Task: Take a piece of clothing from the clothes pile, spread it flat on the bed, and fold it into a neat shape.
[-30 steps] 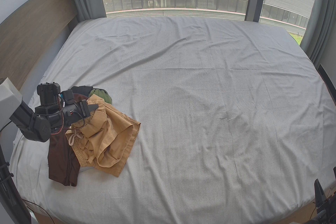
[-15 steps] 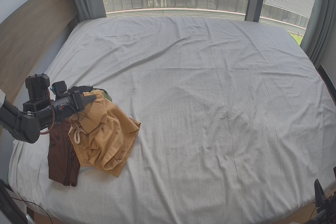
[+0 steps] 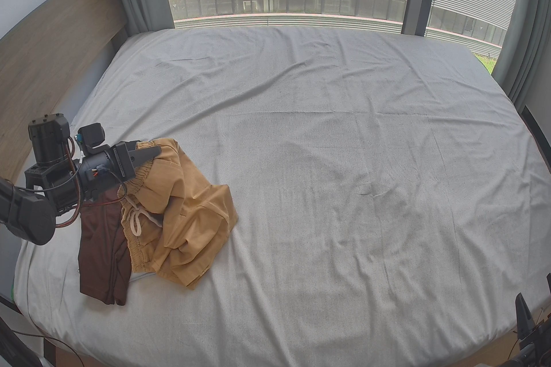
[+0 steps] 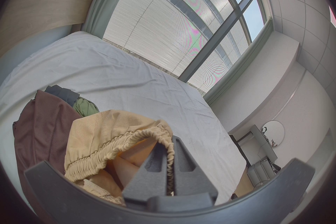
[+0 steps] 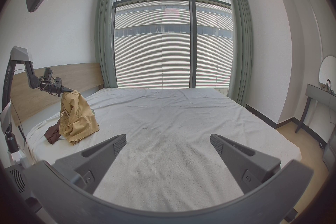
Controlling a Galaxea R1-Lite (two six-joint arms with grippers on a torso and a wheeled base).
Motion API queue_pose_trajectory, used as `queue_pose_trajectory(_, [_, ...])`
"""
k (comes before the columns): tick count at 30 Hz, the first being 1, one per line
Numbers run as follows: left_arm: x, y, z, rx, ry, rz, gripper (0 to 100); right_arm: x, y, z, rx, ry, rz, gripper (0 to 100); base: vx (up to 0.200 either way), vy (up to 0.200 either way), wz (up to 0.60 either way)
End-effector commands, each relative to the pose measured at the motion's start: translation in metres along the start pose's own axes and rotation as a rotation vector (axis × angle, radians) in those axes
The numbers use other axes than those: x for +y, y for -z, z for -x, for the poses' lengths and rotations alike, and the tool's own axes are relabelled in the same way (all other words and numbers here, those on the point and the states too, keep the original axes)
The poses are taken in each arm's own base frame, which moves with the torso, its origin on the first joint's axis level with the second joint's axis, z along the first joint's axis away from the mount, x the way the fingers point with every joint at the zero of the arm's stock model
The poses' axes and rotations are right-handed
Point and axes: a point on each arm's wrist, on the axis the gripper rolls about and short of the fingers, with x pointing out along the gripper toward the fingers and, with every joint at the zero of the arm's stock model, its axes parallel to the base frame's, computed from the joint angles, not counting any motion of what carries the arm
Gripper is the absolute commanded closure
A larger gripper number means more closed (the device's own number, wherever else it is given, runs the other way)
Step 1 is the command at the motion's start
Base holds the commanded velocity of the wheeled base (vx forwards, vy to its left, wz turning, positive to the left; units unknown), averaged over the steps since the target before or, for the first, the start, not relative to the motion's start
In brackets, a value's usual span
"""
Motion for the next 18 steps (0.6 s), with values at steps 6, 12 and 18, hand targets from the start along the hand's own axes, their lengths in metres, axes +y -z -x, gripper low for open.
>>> queue_pose_trajectory(6, [-0.012,0.010,-0.002,0.031,0.036,-0.004,100,0.000,0.005,-0.001,0.009,0.000,0.000,0,0.000,0.000,0.00])
queue_pose_trajectory(12, [-0.013,0.015,-0.009,-0.006,0.068,-0.034,100,0.000,0.005,-0.001,0.009,0.002,0.000,0,0.000,0.000,0.00])
queue_pose_trajectory(18, [-0.015,0.021,-0.022,-0.051,0.117,-0.068,100,0.000,0.005,-0.001,0.009,0.000,0.000,0,0.000,0.000,0.00])
